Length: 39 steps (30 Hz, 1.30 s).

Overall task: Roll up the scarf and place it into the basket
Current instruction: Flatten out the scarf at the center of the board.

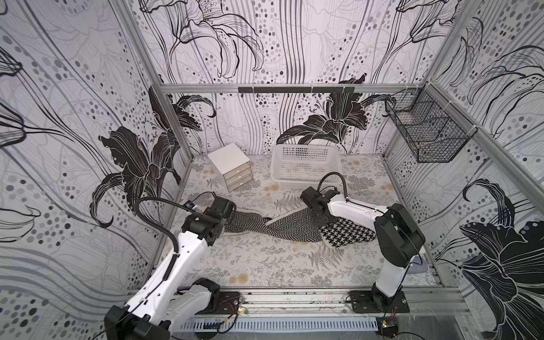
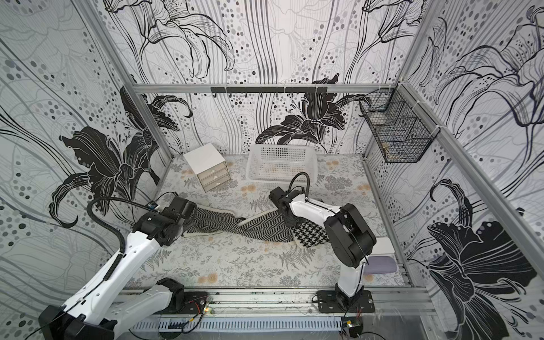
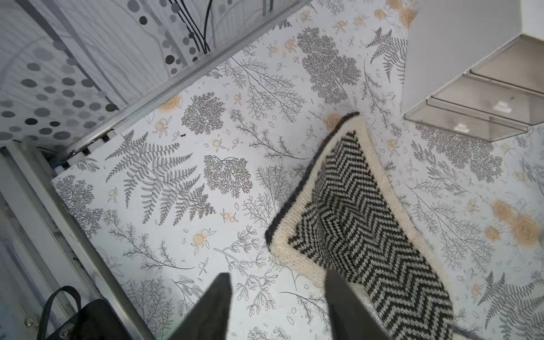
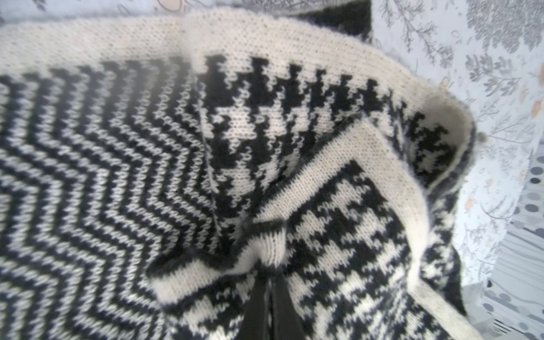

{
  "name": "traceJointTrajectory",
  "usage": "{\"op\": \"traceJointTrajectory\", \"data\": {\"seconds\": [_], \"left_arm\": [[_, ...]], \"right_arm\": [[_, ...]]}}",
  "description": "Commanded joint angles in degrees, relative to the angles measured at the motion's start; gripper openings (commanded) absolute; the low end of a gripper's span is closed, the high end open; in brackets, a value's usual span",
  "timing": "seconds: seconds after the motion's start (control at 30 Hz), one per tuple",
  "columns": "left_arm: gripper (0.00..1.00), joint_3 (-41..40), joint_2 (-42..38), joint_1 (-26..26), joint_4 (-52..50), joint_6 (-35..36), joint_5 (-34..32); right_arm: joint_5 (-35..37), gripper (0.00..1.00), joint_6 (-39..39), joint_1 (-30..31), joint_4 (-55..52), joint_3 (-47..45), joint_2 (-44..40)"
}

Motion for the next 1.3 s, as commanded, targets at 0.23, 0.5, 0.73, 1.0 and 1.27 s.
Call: {"op": "traceJointTrajectory", "data": {"seconds": [0.23, 0.5, 0.73, 1.0, 1.27], "left_arm": [[0.89, -2.8, 12.5, 0.1, 22.3, 11.5, 14.0], [0.92, -2.6, 20.9, -1.8, 19.6, 6.6, 16.3], [0.93, -9.7, 14.7, -3.3, 18.6, -1.3, 14.1], [0.82, -12.5, 16.0, -4.2, 15.2, -9.5, 5.6], [0.0, -10.1, 13.0, -0.4, 11.7, -13.3, -4.0]], "right_arm": [[4.0, 0.0, -2.8, -0.4, -7.7, 6.4, -11.4], [4.7, 0.0, -4.5, -0.6, -13.0, 11.3, -17.7], [4.9, 0.0, -6.9, -0.6, -13.9, 14.1, -18.3], [5.5, 0.0, -8.9, -1.9, -14.6, 18.7, -18.3], [11.9, 0.0, -12.9, -10.3, -18.5, 25.4, -21.8]]}}
